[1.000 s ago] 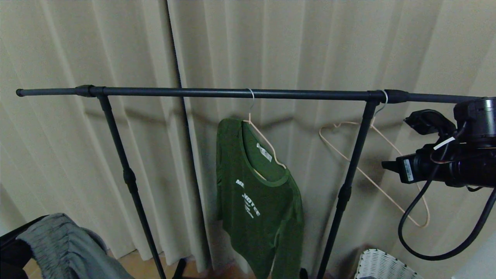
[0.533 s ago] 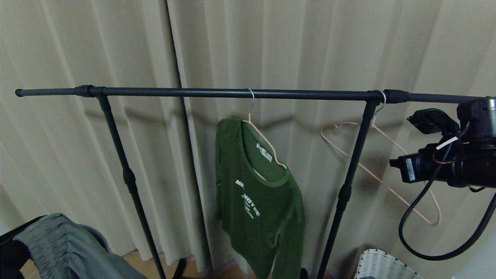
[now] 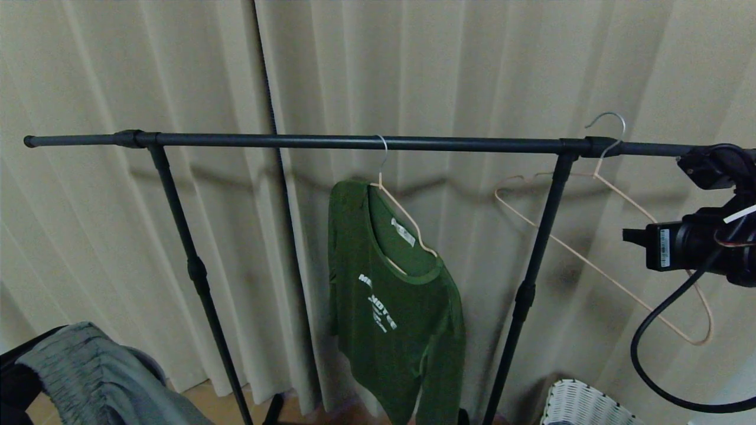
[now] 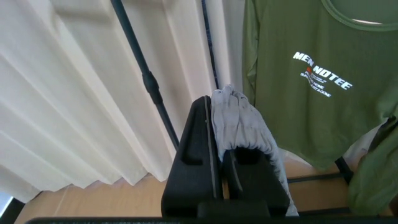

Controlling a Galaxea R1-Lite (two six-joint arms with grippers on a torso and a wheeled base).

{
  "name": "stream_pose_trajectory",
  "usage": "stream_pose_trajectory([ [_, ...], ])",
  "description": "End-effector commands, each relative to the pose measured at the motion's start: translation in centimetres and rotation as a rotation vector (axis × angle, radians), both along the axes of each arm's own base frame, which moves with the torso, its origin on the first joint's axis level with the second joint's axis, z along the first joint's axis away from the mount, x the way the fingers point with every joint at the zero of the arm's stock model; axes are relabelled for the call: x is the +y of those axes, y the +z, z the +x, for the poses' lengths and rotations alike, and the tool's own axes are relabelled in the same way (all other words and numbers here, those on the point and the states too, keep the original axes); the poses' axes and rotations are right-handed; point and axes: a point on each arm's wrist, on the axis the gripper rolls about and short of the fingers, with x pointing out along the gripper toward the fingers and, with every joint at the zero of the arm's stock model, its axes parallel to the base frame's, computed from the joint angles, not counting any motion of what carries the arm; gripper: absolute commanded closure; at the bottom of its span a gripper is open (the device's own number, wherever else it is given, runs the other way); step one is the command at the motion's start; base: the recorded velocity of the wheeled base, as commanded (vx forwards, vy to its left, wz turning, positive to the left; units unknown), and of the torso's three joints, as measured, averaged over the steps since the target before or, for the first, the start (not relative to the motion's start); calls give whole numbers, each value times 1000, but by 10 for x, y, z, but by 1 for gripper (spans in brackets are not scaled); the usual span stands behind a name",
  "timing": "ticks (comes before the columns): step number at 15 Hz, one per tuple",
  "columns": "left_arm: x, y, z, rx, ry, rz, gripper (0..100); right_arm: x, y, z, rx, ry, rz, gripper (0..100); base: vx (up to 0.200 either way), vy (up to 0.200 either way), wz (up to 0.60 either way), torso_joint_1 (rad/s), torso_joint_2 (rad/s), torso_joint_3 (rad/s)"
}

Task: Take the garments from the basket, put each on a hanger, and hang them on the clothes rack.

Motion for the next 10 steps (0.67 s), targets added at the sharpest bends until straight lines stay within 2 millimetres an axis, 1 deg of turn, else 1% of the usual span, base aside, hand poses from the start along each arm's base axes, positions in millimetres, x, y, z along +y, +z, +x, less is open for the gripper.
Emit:
stream_pose_trajectory([
  [1, 0, 0, 0, 1, -1, 3, 100, -4, 4, -17, -27, -16, -3, 100, 0, 0, 0, 0, 0, 0],
  [4, 0, 0, 0, -1, -2, 24, 100, -13, 0, -28, -23, -78, -13, 100, 0, 0, 0, 0, 0, 0],
  [5, 0, 1, 0, -5, -4, 33, 100, -18, 0, -39, -35, -102, -12, 100, 0, 0, 0, 0, 0, 0],
  [8, 0, 0, 0, -4, -3, 37, 100, -18, 0, -68, -76, -104, -15, 100, 0, 0, 0, 0, 0, 0],
  [9, 0, 0, 0, -4, -3, 37, 100, -18, 0, -71, -81, -104, -15, 100, -200, 0, 0, 2, 2, 2],
  [10, 0, 0, 0, -2, -3, 38, 100, -18, -1, -85, -93, -104, -18, 100, -200, 0, 0, 2, 7, 2],
])
